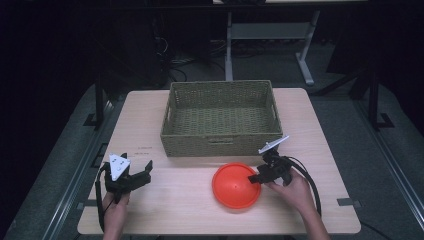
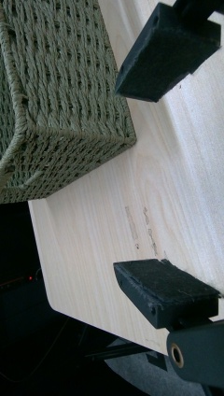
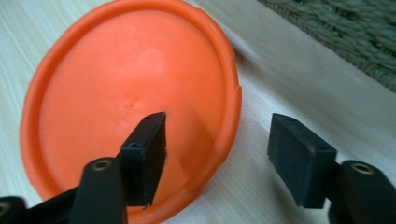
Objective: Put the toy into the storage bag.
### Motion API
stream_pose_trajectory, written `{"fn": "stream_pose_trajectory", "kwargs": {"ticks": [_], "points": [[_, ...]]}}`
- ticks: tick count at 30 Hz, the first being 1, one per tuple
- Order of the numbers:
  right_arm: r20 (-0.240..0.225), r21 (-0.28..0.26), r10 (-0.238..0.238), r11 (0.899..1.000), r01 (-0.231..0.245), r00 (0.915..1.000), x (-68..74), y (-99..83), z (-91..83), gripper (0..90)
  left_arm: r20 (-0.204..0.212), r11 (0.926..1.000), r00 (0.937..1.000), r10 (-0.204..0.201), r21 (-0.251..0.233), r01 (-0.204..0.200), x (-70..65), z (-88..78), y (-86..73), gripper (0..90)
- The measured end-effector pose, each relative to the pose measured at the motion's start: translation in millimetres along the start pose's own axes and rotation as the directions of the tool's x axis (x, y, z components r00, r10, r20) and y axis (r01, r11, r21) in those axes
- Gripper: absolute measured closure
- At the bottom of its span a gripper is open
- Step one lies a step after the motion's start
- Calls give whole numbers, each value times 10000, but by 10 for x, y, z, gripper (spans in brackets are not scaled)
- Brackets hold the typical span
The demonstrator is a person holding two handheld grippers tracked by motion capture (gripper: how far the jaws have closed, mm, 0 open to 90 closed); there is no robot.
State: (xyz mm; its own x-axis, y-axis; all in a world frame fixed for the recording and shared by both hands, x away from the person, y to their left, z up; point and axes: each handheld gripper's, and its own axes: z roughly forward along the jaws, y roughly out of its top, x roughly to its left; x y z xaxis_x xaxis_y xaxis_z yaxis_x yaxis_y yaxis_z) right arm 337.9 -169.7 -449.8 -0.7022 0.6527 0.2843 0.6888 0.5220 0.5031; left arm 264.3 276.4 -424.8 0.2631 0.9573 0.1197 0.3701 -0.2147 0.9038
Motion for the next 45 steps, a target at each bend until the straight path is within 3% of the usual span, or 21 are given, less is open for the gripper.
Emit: {"fn": "stream_pose_trajectory", "kwargs": {"ticks": [3,10,18,26,30,39,45], "points": [[-172,2,118,9999,-118,9998,-14,8,32,492,-16,10000,10000,-5,-52,5,2,-1,0,128],[-580,82,314,9995,-310,9978,-65,7,57,589,-38,9999,10000,68,-110,-68,-17,0,3,127],[-441,-17,211,9998,-212,9988,-30,12,27,686,-60,9999,10000,76,-100,-77,-17,-1,4,128],[-339,-166,129,9998,-135,9993,11,27,-45,734,-73,10000,10000,57,-71,-58,-21,-3,6,128],[-699,-492,332,9981,-367,9970,11,23,-138,794,-67,9999,9999,93,-62,-94,-20,-7,7,128],[-640,-533,208,9983,-242,9977,102,19,-257,815,-68,9999,9999,92,-113,-93,-15,-7,6,128],[-733,-607,-120,9981,76,9972,169,67,-338,818,-69,9999,9999,95,-96,-96,-12,-8,6,128]]}}
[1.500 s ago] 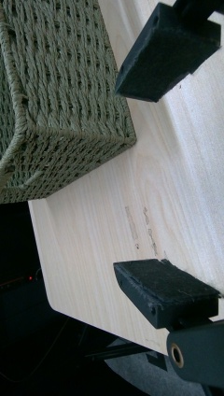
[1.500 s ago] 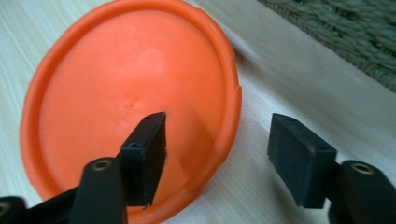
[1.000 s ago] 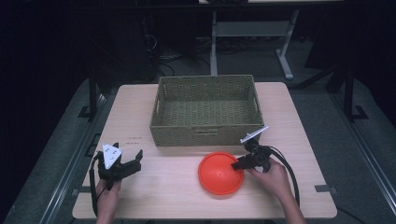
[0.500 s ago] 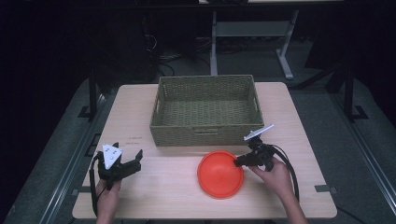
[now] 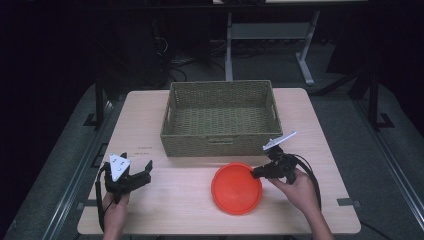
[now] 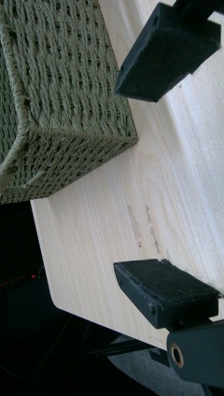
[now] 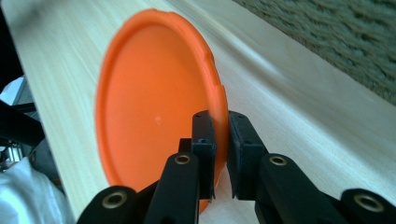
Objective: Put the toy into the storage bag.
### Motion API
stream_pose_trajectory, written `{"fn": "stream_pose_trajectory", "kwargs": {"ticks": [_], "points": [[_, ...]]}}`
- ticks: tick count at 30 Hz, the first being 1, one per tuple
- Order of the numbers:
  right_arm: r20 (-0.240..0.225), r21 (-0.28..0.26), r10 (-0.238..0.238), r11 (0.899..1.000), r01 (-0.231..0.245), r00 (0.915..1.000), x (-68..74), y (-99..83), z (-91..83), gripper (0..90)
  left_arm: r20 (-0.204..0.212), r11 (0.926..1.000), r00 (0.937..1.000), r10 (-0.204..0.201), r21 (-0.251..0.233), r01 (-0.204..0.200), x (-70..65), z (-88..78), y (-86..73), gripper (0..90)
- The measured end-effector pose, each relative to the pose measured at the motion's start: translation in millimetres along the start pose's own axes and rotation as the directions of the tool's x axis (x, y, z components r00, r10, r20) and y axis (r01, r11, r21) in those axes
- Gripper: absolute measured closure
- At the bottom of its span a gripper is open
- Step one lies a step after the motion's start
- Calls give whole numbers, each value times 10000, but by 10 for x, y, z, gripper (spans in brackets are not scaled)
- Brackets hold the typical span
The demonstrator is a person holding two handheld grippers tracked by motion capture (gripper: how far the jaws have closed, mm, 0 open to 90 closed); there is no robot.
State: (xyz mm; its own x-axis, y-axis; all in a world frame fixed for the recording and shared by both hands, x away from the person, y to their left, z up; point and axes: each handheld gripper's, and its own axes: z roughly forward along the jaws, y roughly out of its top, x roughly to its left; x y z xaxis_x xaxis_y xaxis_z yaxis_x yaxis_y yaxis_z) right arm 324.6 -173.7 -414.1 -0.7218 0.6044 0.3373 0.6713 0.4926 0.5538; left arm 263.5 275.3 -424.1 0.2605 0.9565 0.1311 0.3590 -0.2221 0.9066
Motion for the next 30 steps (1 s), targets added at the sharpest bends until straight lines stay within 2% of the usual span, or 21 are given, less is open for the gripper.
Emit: {"fn": "stream_pose_trajectory", "kwargs": {"ticks": [2,10,18,30], "points": [[-8,-42,-206,9998,206,9998,60,38,-58,819,-10,10000,10000,-5,-10,5,1,1,-1,128],[262,-189,-438,9988,443,9987,161,104,-246,820,-15,10000,10000,2,-3,-2,0,0,0,127],[170,-286,-434,9986,438,9989,156,137,-346,820,-14,10000,10000,3,25,-3,-8,2,1,128],[388,-302,-467,9984,479,9982,173,216,-512,820,-10,10000,10000,10,-12,-10,-4,1,-2,127]]}}
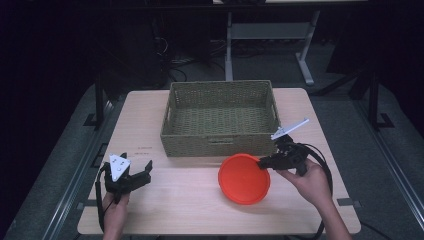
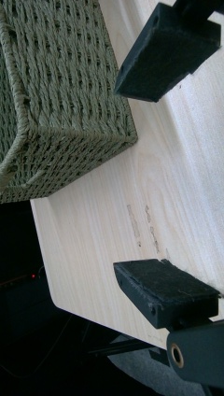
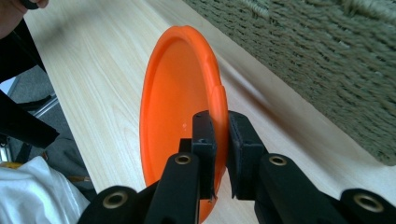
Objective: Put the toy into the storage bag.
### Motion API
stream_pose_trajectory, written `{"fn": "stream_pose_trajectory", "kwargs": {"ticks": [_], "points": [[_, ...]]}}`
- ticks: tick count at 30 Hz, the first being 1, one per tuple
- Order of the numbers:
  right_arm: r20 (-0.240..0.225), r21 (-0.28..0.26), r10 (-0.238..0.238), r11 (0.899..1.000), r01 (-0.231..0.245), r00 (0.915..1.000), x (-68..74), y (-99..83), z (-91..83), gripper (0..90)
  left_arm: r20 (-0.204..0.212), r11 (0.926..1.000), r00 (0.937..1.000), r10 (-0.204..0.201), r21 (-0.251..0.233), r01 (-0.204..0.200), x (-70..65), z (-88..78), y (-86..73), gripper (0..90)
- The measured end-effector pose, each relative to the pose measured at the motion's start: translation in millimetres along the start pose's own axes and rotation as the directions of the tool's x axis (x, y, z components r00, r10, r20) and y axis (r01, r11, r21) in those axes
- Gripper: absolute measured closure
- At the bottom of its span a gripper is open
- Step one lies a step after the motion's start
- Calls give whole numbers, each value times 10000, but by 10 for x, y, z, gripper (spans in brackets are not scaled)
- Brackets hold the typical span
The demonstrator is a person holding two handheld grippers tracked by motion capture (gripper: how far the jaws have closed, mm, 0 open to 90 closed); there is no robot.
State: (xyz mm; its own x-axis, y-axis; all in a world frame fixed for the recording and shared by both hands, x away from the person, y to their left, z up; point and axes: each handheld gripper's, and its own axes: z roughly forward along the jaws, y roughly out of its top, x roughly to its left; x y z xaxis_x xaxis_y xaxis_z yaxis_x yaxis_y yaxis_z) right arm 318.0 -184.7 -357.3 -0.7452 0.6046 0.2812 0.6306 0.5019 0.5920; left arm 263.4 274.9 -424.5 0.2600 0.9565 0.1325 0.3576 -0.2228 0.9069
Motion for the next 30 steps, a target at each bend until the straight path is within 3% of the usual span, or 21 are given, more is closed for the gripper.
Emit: {"fn": "stream_pose_trajectory", "kwargs": {"ticks": [30], "points": [[527,36,-264,9997,262,9983,24,285,-361,820,-33,9999,9999,104,57,-104,0,-8,5,127]]}}
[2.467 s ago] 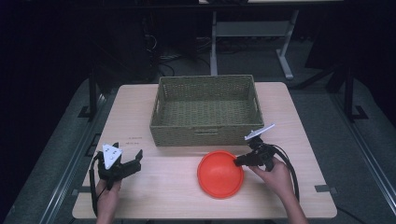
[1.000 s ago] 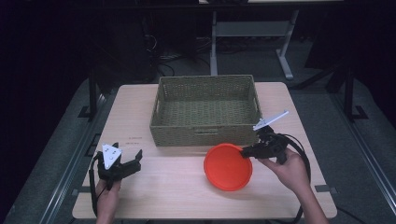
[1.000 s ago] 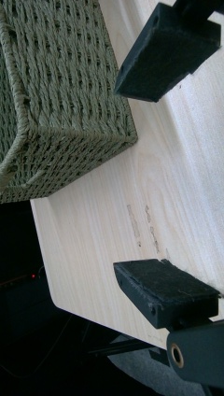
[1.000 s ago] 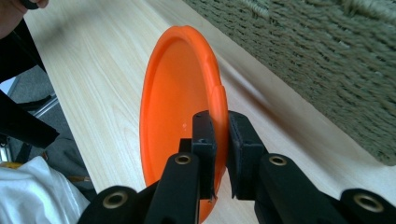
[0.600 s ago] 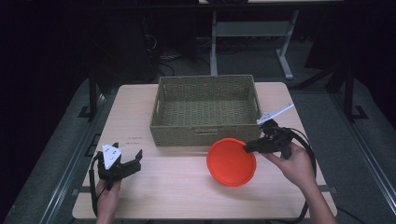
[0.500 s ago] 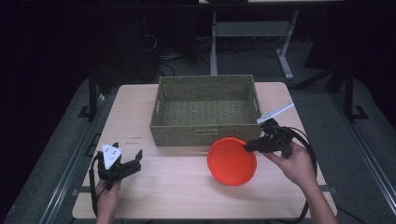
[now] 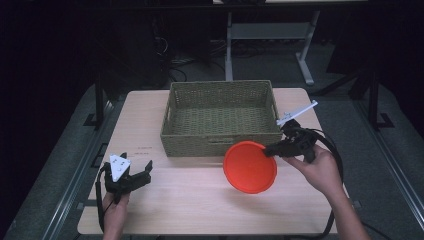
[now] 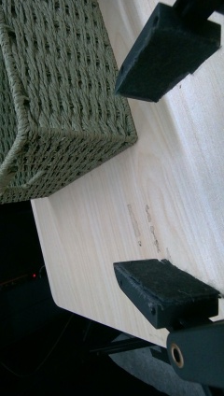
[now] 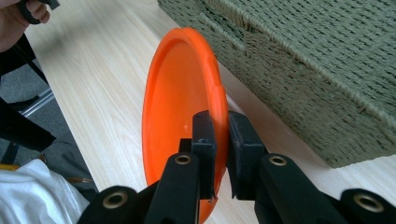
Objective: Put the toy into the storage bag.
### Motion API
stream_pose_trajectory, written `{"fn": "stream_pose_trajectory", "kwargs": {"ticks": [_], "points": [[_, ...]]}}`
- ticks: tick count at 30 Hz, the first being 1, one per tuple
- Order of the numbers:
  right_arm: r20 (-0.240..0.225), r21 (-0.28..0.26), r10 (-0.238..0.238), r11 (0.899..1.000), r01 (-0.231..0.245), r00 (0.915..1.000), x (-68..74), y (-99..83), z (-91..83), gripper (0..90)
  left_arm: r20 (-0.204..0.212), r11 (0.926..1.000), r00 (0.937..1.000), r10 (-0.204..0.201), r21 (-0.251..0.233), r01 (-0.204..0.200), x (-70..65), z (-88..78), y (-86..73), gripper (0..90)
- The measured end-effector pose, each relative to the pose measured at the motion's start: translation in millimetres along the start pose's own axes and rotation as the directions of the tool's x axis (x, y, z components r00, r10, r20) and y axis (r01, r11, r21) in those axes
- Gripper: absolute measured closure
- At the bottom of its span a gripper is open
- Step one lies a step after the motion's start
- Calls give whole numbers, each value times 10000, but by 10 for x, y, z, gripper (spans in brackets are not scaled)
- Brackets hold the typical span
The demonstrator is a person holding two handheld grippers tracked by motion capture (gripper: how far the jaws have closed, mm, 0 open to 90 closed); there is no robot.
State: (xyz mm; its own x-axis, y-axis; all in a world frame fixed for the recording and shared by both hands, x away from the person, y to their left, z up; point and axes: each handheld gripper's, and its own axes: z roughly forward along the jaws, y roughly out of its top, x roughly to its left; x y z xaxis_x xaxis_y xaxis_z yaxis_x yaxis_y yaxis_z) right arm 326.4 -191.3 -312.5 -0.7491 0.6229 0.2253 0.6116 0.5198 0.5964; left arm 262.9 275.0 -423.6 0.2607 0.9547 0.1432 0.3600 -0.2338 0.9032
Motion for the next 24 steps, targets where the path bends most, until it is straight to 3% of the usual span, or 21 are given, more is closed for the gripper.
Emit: {"fn": "stream_pose_trajectory", "kwargs": {"ticks": [24], "points": [[286,-45,-83,10000,84,9996,-27,222,-178,819,-43,9999,10000,-64,-85,63,2,-2,-1,128]]}}
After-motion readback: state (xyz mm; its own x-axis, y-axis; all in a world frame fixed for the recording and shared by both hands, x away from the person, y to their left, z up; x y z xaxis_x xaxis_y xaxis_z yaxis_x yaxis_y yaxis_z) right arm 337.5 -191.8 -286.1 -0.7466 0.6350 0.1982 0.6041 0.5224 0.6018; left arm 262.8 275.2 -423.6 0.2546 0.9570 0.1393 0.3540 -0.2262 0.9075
